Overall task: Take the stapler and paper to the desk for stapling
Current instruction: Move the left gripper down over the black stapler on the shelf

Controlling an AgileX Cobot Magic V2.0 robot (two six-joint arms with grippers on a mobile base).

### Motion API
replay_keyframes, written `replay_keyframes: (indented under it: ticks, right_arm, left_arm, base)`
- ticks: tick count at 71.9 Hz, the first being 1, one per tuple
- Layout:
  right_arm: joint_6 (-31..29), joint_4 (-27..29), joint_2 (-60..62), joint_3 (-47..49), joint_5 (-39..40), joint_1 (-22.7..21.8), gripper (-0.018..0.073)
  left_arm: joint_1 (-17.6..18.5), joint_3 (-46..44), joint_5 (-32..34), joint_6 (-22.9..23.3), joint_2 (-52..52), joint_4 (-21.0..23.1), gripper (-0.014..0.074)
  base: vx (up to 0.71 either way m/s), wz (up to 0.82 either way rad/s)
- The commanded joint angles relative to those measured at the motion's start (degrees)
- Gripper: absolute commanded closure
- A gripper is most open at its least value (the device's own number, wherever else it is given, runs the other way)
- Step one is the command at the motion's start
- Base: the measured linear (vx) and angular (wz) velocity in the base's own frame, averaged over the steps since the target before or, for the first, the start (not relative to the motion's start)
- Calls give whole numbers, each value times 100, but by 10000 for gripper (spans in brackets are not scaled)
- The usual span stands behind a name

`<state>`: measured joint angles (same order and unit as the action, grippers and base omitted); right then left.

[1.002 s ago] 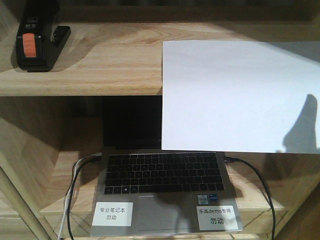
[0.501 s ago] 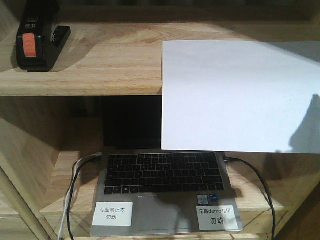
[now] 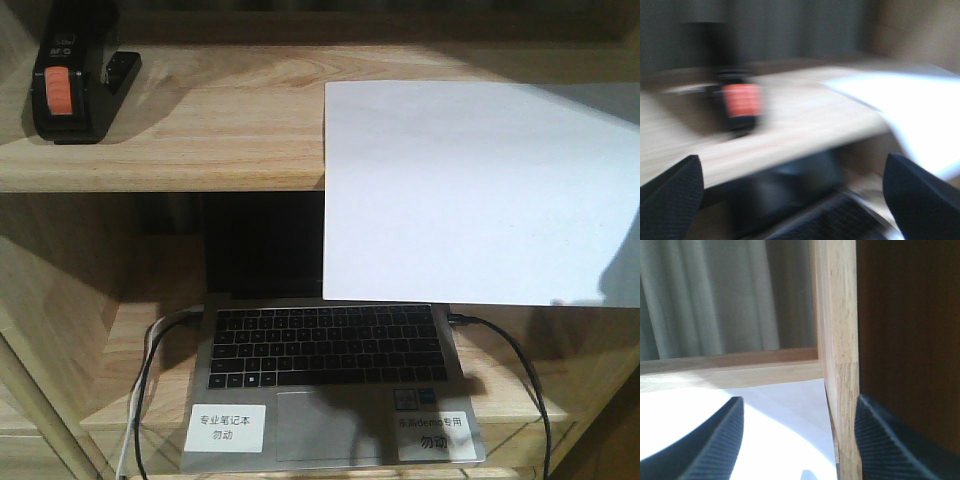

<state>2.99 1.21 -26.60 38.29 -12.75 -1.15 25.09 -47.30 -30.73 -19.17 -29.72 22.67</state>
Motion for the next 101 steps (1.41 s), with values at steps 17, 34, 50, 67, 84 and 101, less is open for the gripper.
replay_keyframes:
  ticks: [17,34,50,67,84,101]
  right_arm:
    - [-68,0,-81,180,431,-5,124]
    - [-68,0,-81,180,431,-5,124]
    - [-68,0,-81,180,431,-5,124]
    - [-68,0,-81,180,431,-5,124]
    - [-68,0,-81,180,436,-5,124]
    - [-68,0,-81,180,436,-5,124]
  left_arm:
    - [157,-223,880,-1800,-704,2185,-68]
    - [157,-1593,468,-611,-1768,1027,-46]
    - [359,-2986,219,1563,-2685,-928,5]
    - [373,-4026,-221,3298,-3508,-2397,18]
    - [373,-5074,-1539,3808,-4266,-3535,18]
    - [373,-5911,-2857,4101,-4998,-4184,18]
  base:
    - [0,0]
    - [0,0]
    - [0,0]
    - [0,0]
    - [0,0]
    - [0,0]
